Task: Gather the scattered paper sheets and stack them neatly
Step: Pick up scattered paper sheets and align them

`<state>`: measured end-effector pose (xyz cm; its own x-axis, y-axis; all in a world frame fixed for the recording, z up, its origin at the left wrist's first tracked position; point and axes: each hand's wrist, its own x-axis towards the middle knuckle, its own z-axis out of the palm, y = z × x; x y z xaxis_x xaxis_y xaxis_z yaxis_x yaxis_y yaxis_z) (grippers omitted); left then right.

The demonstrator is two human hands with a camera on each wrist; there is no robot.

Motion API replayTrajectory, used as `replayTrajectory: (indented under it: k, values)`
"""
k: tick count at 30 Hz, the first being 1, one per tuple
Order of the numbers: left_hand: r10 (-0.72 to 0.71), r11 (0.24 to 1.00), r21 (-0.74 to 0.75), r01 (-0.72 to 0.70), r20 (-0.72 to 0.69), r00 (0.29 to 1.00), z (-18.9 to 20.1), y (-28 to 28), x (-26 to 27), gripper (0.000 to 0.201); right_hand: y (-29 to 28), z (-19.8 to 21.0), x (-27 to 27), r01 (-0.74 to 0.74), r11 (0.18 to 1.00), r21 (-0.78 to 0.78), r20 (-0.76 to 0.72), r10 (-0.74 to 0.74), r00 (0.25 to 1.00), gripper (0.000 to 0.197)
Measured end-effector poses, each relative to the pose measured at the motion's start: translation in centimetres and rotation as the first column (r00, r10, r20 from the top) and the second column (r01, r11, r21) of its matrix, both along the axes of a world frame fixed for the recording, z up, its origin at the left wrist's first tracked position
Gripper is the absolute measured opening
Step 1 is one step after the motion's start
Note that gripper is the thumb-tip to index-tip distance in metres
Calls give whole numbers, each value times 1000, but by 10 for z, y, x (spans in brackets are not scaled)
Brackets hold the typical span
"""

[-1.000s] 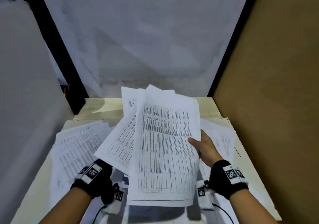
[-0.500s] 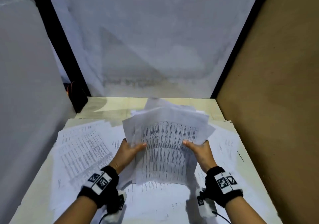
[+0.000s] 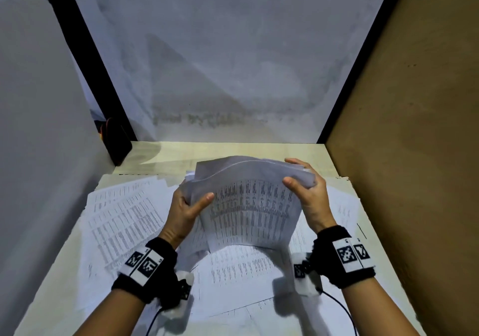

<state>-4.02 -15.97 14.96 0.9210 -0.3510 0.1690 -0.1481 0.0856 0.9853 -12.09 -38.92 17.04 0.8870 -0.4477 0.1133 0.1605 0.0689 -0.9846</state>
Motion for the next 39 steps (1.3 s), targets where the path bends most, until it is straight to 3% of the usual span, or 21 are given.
replayTrajectory:
  k: [2, 3, 5, 6, 9, 12, 17, 20, 23, 26, 28, 32, 34, 37, 39]
  values:
    - [5, 1000, 15, -4, -68, 998, -10, -1, 4, 59, -5, -16, 3, -27, 1000, 13, -126, 28, 992, 68]
    - [-10, 999, 32, 14, -120, 993, -18, -4, 5, 56, -3, -27, 2, -71, 997, -4, -222, 68, 973, 73]
    - [-33, 997, 55, 46, -212, 977, -29, -9, 4, 33, 1, -50, 3, -100, 994, -44, -325, 81, 942, 47]
    - [-24, 998, 48, 36, -241, 970, -31, -11, 2, 32, 5, -54, 3, -55, 997, -49, -337, 35, 941, 35]
    - [-5, 1000, -26, 0, -230, 973, -25, -10, 6, 58, 5, -48, 6, 48, 999, -23, -252, -53, 966, 29]
    - [-17, 998, -66, 4, -204, 979, -18, -4, 14, 79, 1, -36, 0, -7, 1000, 14, -165, 9, 986, 38]
    - [3, 1000, -19, -6, -140, 990, -18, -1, 14, 68, -5, -45, -4, -37, 999, 28, -208, 42, 977, 66]
    - [11, 999, -45, -18, -158, 987, -20, -8, 11, 79, 1, -42, 0, -28, 1000, 6, -213, 28, 977, 82]
    - [48, 998, -34, -54, -162, 986, -22, -13, 10, 70, 4, -36, 5, 7, 1000, -5, -198, -8, 980, 57]
    - [103, 994, -7, -106, -198, 975, -16, -16, 8, 25, 9, -28, 5, 65, 997, -41, -184, -71, 980, 21]
    - [139, 990, -10, -142, -154, 978, -5, -20, 6, 12, 16, -20, 5, 132, 990, -57, -149, -139, 979, 2]
    - [190, 980, -49, -193, -51, 980, 5, -26, 3, 14, 33, -16, 2, 215, 974, -69, -83, -221, 972, 10]
    - [149, 988, -31, -152, -89, 985, -3, -26, 2, 17, 37, -23, -1, 194, 980, -45, -118, -198, 973, 16]
    - [94, 996, 0, -95, -135, 986, -14, -25, -1, 26, 39, -26, -4, 172, 985, -31, -145, -174, 974, 47]
    - [106, 994, -10, -108, -121, 987, -8, -25, -3, 28, 37, -18, -1, 195, 981, -17, -100, -196, 975, 48]
